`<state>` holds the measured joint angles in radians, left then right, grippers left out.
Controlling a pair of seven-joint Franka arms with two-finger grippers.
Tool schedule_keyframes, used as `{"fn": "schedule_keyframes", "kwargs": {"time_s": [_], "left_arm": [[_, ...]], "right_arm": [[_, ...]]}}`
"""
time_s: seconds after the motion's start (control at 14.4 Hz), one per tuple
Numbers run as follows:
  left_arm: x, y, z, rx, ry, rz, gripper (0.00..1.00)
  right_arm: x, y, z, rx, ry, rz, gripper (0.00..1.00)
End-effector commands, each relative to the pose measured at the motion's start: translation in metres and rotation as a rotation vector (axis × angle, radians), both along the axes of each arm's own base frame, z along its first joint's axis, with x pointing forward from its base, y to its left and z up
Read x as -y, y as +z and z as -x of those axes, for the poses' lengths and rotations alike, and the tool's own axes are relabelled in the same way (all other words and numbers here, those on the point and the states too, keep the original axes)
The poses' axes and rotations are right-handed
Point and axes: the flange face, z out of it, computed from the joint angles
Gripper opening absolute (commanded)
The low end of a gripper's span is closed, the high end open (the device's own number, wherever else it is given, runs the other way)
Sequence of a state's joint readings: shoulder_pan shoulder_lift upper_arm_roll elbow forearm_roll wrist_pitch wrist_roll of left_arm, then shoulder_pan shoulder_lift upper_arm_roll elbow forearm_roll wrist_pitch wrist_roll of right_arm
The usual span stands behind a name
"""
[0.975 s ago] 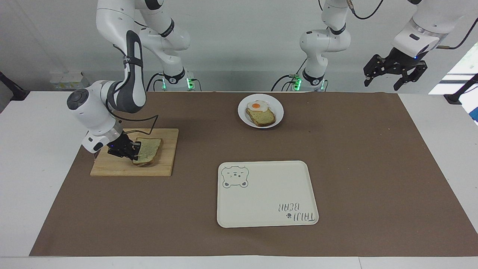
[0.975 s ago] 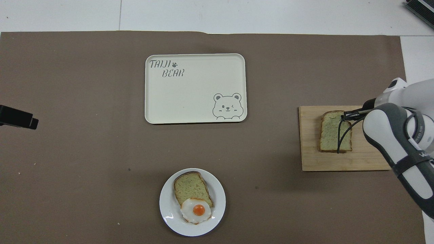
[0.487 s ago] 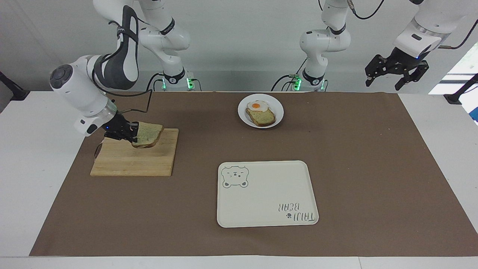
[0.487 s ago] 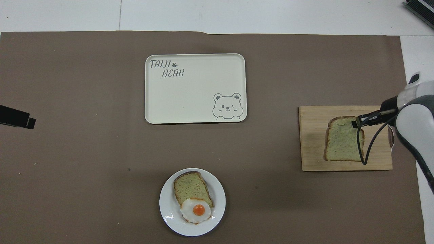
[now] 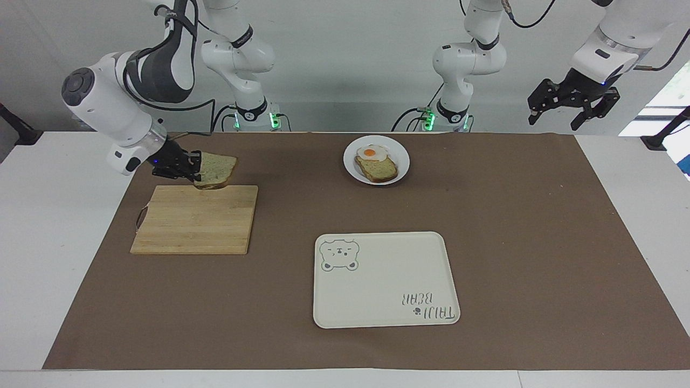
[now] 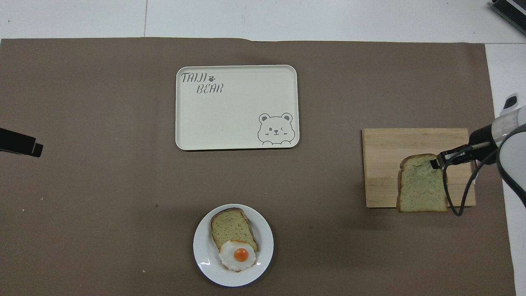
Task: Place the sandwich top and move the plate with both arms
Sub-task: 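Slide the bread slice off the board edge with the right gripper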
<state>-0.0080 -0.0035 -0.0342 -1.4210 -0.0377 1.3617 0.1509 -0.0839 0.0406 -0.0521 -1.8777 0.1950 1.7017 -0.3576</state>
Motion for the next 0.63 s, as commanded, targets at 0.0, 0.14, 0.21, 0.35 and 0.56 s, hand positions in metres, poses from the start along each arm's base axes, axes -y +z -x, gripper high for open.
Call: {"fn": "schedule_keyframes", "kwargs": {"time_s": [0.0, 0.14, 0.21, 0.35, 0.56], "left_arm": [[-0.002, 0.001, 0.004, -0.007, 0.012, -0.010, 1.00], [0.000, 0.001, 0.005, -0.010, 0.007, -0.011, 1.00], [0.001, 0.000, 0.005, -0.012, 0.005, -0.010, 1.00], [-0.001, 0.000, 0.005, -0.013, 0.007, -0.010, 1.00], [-0.001, -0.001, 0.005, -0.016, 0.008, -0.010, 1.00]], "right_arm": [[-0.019, 0.003, 0.004, -0.025, -0.028, -0.022, 0.00], [-0.028, 0.001, 0.006, -0.038, -0.019, -0.022, 0.00], [-0.036, 0.002, 0.009, -0.049, -0.008, -0.022, 0.00], [-0.047, -0.001, 0.017, -0.068, -0.017, -0.016, 0.00], [-0.072, -0.004, 0.022, -0.102, 0.007, -0.010, 0.00]]}}
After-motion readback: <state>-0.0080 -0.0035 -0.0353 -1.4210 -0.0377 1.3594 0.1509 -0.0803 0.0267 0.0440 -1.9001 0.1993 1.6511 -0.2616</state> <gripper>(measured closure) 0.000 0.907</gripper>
